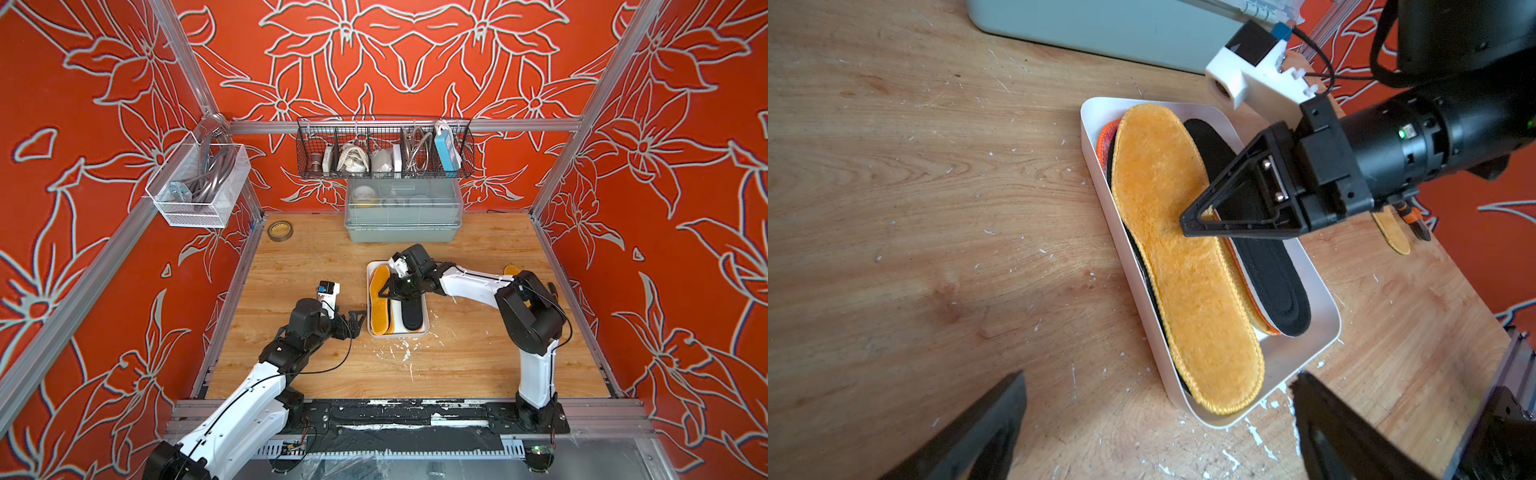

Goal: Put the insoles into the storage box
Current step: Place the insole in the storage box.

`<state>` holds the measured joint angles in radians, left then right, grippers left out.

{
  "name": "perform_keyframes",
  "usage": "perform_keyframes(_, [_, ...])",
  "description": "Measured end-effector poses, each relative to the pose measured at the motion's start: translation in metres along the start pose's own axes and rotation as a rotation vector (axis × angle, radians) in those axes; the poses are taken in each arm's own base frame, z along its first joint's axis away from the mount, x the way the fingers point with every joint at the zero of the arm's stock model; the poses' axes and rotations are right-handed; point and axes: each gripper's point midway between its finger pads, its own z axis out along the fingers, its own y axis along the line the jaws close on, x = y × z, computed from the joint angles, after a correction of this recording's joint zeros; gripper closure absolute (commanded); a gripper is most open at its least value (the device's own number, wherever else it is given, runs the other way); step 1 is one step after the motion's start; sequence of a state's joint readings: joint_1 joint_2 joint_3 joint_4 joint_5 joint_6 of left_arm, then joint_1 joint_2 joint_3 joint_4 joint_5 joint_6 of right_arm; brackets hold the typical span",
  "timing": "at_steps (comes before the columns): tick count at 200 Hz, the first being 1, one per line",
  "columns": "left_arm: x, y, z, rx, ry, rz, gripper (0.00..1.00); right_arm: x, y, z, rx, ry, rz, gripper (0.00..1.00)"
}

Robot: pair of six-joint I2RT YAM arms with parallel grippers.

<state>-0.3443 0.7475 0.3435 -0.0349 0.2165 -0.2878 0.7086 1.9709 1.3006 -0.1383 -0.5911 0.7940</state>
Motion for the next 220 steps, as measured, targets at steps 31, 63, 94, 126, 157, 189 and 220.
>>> perform_keyframes(31, [0.000, 0.001, 0.000, -0.003, -0.001, 0.000, 0.02, -0.001, -0.001, 0.004, 0.020, 0.012, -0.006, 0.63])
perform_keyframes(63, [0.000, 0.001, 0.000, -0.006, -0.002, 0.000, 0.02, -0.001, -0.003, -0.001, 0.082, 0.029, -0.030, 0.54])
perform_keyframes(94, [0.000, 0.001, 0.000, -0.007, -0.002, 0.000, 0.02, -0.005, -0.002, -0.013, 0.181, 0.039, -0.079, 0.49])
perform_keyframes(126, [0.000, 0.001, 0.000, -0.006, -0.002, 0.000, 0.02, -0.001, 0.000, -0.021, 0.282, 0.061, -0.142, 0.48])
perform_keyframes(157, [0.000, 0.001, 0.000, -0.006, -0.003, 0.000, 0.02, 0.010, -0.006, -0.016, 0.357, 0.099, -0.176, 0.48])
perform_keyframes(189, [-0.002, 0.001, -0.002, -0.006, -0.012, 0.002, 0.02, 0.021, -0.017, -0.012, 0.403, 0.137, -0.176, 0.44])
perform_keyframes(220, [-0.003, 0.000, -0.003, -0.006, -0.017, 0.003, 0.02, 0.022, -0.015, -0.008, 0.387, 0.137, -0.176, 0.45])
